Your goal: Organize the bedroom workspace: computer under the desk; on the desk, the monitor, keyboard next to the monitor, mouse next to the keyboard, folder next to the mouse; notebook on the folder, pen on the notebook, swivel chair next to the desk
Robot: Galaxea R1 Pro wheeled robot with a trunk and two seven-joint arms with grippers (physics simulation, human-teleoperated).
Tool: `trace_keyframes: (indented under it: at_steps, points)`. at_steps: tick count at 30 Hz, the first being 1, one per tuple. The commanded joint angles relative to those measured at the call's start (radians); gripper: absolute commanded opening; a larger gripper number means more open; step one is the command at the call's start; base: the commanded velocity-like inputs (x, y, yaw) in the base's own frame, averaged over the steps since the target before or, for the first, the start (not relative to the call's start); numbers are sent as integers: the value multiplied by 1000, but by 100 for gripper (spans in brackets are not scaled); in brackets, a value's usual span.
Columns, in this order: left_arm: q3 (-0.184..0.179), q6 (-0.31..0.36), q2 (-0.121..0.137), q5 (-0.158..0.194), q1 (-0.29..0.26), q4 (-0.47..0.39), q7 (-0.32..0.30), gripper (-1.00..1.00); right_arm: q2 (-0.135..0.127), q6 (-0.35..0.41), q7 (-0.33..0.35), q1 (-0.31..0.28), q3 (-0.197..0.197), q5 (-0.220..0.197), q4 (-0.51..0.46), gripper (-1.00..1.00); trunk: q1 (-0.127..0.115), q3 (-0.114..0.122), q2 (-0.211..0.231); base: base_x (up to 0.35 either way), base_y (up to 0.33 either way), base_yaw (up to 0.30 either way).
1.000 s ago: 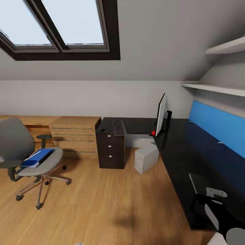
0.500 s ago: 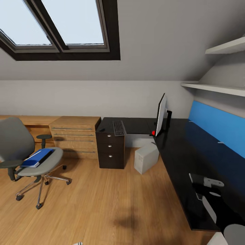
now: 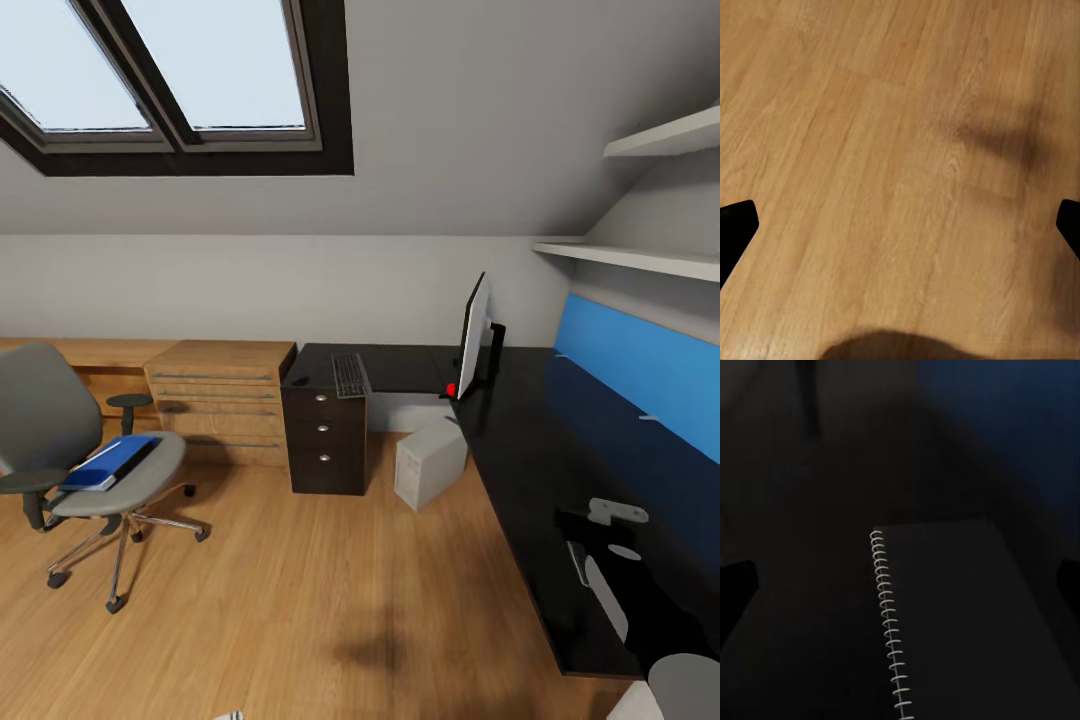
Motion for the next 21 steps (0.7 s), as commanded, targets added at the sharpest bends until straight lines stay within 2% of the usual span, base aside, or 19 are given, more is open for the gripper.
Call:
trace_keyframes:
  at_steps: [1, 7, 15, 21]
  points:
    - [-5, 1, 2, 9, 0, -2, 8, 100, 0, 4, -5, 0, 2, -10, -2, 100, 0, -1, -1, 0, 0, 0]
    - [-6, 1, 2, 8, 0, 1, 9, 100, 0, 2, -4, 0, 2, -7, -3, 100, 0, -1, -1, -61, -127, 0]
    - [-5, 1, 2, 8, 0, 3, 9, 100, 0, -3, -4, 1, 1, -7, -4, 100, 0, -1, -1, -71, -282, 0]
    - [-6, 1, 2, 9, 0, 6, 8, 100, 0, 0, 3, 2, 1, -8, -3, 100, 0, -1, -1, 111, -315, 0]
